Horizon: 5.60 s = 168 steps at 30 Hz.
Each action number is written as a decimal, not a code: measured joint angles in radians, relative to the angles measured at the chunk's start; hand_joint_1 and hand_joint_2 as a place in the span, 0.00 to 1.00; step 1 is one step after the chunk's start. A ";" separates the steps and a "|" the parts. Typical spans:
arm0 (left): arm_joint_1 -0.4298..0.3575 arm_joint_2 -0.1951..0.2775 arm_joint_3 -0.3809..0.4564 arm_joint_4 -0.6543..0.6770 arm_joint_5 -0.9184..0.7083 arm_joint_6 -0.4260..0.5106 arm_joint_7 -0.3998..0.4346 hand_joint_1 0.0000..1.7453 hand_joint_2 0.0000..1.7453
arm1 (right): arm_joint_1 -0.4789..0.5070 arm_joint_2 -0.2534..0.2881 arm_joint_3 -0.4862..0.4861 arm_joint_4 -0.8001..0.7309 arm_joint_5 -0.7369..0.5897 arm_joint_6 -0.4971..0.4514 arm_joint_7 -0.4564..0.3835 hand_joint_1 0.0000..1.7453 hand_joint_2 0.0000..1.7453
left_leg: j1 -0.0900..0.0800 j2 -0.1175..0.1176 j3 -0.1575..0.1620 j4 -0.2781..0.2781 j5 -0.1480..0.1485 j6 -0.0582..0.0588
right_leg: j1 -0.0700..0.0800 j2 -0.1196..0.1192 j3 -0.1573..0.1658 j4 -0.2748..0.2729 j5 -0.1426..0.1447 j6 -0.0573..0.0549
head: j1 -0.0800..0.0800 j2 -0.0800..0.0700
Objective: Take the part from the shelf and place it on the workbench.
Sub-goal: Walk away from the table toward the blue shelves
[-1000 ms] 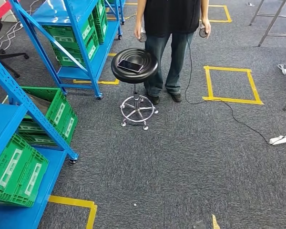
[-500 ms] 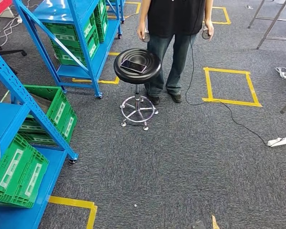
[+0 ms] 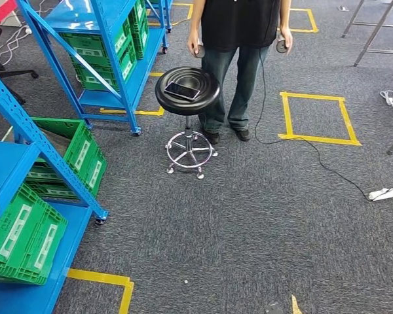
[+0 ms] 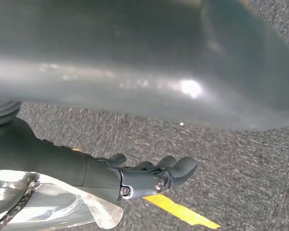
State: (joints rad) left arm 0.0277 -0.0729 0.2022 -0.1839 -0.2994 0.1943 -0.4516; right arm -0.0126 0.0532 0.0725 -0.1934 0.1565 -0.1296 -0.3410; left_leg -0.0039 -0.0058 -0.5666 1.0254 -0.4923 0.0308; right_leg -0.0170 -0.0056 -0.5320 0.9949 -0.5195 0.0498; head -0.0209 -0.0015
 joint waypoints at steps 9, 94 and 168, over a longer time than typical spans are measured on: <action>0.000 0.000 0.000 0.000 -0.004 -0.004 -0.002 0.00 0.00 | 0.001 0.000 0.000 0.000 0.008 -0.008 0.000 0.00 0.00 | 0.003 -0.043 0.027 -0.044 0.021 0.010 | -0.012 0.009 -0.087 0.189 -0.073 0.012 | 0.006 0.000; -0.024 -0.004 -0.015 0.000 -0.065 -0.040 0.027 0.00 0.00 | 0.066 0.012 -0.247 -0.018 -0.162 -0.066 -0.060 0.00 0.00 | -0.005 0.039 -0.001 -0.012 0.020 -0.002 | -0.001 -0.085 0.017 0.052 -0.066 -0.010 | -0.008 0.000; 0.092 0.052 -0.160 -0.171 0.270 -0.180 0.428 0.00 0.00 | 0.144 -0.037 -0.131 -0.167 -0.153 0.124 0.322 0.00 0.00 | -0.002 -0.010 0.038 -0.012 -0.016 -0.031 | -0.003 0.009 -0.014 0.035 -0.007 -0.033 | -0.001 0.000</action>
State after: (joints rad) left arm 0.1200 -0.0212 0.0422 -0.3549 -0.0290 0.0141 -0.0239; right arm 0.1310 0.0167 -0.0581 -0.3599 0.0033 -0.0052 -0.0191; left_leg -0.0058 -0.0158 -0.5290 1.0133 -0.5082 -0.0005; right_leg -0.0201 0.0030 -0.5462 1.0298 -0.5262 0.0165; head -0.0219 -0.0015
